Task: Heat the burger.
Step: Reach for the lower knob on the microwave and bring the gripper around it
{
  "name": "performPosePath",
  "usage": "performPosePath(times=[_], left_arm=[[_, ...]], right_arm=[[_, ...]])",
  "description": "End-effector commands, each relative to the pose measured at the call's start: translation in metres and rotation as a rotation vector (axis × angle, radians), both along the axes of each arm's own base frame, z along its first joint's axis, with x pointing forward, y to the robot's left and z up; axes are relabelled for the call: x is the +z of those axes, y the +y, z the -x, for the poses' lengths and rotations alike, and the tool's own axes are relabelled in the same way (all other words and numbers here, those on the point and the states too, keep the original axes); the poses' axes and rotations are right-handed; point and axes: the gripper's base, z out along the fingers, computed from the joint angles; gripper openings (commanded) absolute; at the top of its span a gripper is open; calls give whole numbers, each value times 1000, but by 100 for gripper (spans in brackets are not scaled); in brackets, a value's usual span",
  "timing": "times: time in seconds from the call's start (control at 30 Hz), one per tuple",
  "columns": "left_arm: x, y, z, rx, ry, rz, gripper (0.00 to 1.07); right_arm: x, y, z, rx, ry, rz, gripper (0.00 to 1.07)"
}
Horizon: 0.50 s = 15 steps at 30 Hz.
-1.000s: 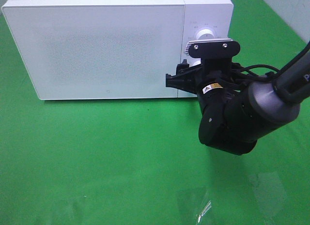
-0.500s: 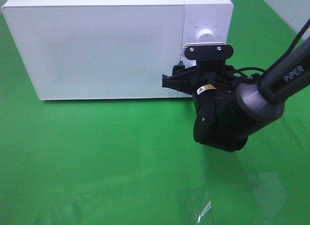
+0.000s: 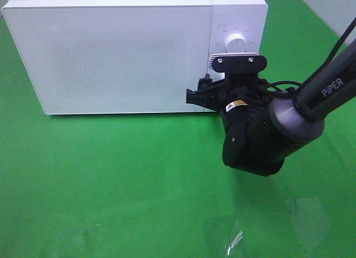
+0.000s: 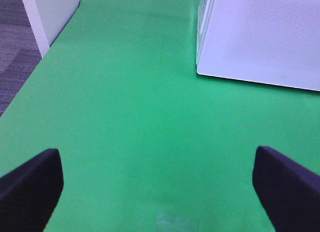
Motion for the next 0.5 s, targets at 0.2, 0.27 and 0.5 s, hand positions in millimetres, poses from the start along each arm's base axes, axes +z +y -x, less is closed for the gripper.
performPosePath(times=[0.2, 0.27, 0.5], left_arm=[[-1, 0, 2, 0, -17, 2, 94], [-1, 0, 2, 0, -17, 2, 94], [-1, 0, 2, 0, -17, 2, 94]], right_arm=[[12, -2, -4, -17, -65, 0, 59], [12, -2, -4, -17, -65, -2, 49], [12, -2, -4, -15, -65, -7, 7]])
